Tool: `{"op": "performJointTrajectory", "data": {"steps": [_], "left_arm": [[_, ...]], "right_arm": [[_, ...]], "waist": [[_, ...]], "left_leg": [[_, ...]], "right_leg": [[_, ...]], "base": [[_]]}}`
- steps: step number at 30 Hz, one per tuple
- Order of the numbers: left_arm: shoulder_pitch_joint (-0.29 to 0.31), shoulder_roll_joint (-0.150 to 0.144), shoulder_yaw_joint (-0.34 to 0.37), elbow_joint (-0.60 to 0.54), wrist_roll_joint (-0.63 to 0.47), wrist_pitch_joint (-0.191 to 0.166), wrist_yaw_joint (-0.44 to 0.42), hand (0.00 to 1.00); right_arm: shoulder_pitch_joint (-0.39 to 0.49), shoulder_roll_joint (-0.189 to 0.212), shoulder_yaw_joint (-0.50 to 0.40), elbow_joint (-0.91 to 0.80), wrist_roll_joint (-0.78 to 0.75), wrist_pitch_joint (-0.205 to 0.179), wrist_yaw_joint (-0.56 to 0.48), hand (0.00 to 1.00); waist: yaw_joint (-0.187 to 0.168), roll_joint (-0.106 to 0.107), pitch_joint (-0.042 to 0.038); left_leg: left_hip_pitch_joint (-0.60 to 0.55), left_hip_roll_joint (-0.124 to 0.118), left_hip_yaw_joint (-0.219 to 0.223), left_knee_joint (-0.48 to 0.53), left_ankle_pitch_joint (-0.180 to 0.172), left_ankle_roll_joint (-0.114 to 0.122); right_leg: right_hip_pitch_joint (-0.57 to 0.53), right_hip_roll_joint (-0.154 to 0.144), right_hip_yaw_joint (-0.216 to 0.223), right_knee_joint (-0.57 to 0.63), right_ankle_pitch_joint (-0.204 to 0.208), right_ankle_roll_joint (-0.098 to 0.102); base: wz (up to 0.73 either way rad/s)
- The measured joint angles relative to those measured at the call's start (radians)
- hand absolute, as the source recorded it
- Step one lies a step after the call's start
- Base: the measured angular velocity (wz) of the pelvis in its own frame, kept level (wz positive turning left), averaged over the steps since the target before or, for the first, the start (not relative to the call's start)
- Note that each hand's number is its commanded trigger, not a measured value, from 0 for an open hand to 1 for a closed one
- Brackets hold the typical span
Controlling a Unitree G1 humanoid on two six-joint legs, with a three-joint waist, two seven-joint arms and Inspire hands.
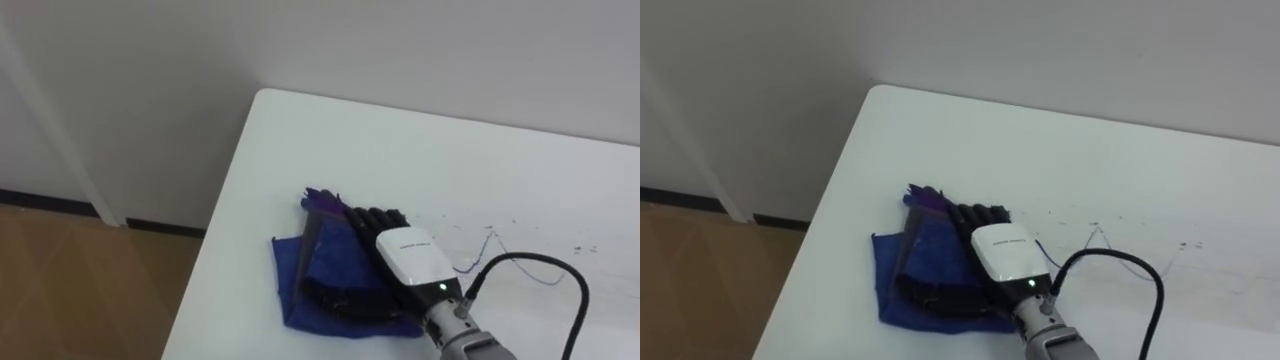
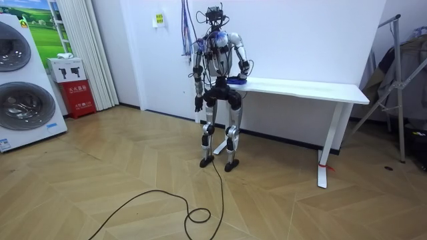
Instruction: Wipe table
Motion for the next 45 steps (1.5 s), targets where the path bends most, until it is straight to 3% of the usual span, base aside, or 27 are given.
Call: {"op": "performJointTrajectory", "data": {"steps": [10, 24, 28, 34, 36, 38, 41, 43, 45], "left_arm": [[0.027, 0.001, 0.003, -0.001, 0.006, 0.039, 0.011, 0.00], [0.027, 0.001, 0.022, -0.010, 0.004, 0.048, 0.011, 0.00], [0.027, 0.000, 0.002, -0.025, -0.006, 0.060, 0.034, 0.00], [0.032, -0.030, 0.001, -0.036, -0.007, 0.074, 0.068, 0.00], [0.042, -0.042, 0.009, -0.041, -0.006, 0.081, 0.068, 0.00], [0.073, -0.052, 0.030, -0.082, -0.005, 0.086, 0.065, 0.00], [0.135, -0.052, 0.100, -0.124, -0.005, 0.097, 0.056, 0.00], [0.155, -0.049, 0.158, -0.124, -0.004, 0.102, 0.050, 0.00], [0.195, -0.029, 0.218, -0.124, -0.003, 0.107, 0.042, 0.00]], "right_arm": [[-0.039, 0.002, -0.041, 0.021, 0.010, -0.001, -0.079, 1.00], [-0.025, 0.002, -0.045, 0.015, 0.058, -0.012, -0.083, 1.00], [-0.040, 0.004, -0.034, 0.043, 0.131, -0.009, -0.086, 1.00], [-0.114, 0.067, -0.031, 0.096, 0.211, 0.047, -0.044, 1.00], [-0.159, 0.079, -0.044, 0.144, 0.256, 0.047, -0.025, 1.00], [-0.213, 0.079, -0.098, 0.214, 0.326, 0.045, -0.001, 1.00], [-0.264, 0.073, -0.229, 0.340, 0.409, 0.043, 0.000, 1.00], [-0.285, 0.041, -0.334, 0.427, 0.463, 0.040, -0.012, 1.00], [-0.295, -0.032, -0.468, 0.570, 0.524, 0.033, -0.055, 1.00]], "waist": [[0.001, -0.011, -0.0018], [0.002, -0.005, -0.0001], [0.001, 0.006, 0.0043], [0.005, 0.021, 0.0070], [0.003, 0.023, 0.0090], [0.002, 0.018, 0.0101], [0.001, 0.008, 0.0051], [-0.006, 0.004, 0.0041], [-0.019, -0.007, -0.0008]], "left_leg": [[0.003, -0.002, -0.004, 0.000, -0.003, 0.004], [0.006, -0.002, -0.006, 0.000, -0.006, 0.005], [0.014, -0.002, -0.011, 0.000, -0.006, 0.005], [0.031, 0.000, -0.003, -0.001, -0.007, 0.004], [0.035, 0.001, 0.002, 0.000, -0.007, 0.004], [0.031, -0.003, -0.002, 0.002, -0.007, 0.004], [0.029, -0.006, -0.015, 0.005, -0.006, 0.005], [0.026, -0.008, -0.025, 0.012, -0.006, 0.005], [0.022, -0.017, -0.047, 0.017, -0.004, 0.008]], "right_leg": [[0.010, -0.003, -0.007, -0.008, -0.002, 0.003], [0.017, -0.003, -0.012, -0.014, -0.002, 0.004], [0.026, -0.003, -0.014, -0.013, -0.002, 0.004], [0.035, 0.000, -0.010, -0.007, -0.002, 0.004], [0.035, -0.001, -0.009, -0.001, -0.002, 0.004], [0.034, -0.006, -0.013, 0.000, -0.003, 0.004], [0.038, -0.009, -0.024, -0.001, -0.006, 0.008], [0.044, -0.016, -0.046, -0.001, -0.008, 0.011], [0.052, -0.026, -0.066, -0.001, -0.015, 0.021]], "base": [[0.02], [0.00], [0.00], [-0.04], [-0.05], [0.07], [0.15], [0.28], [0.34]]}}
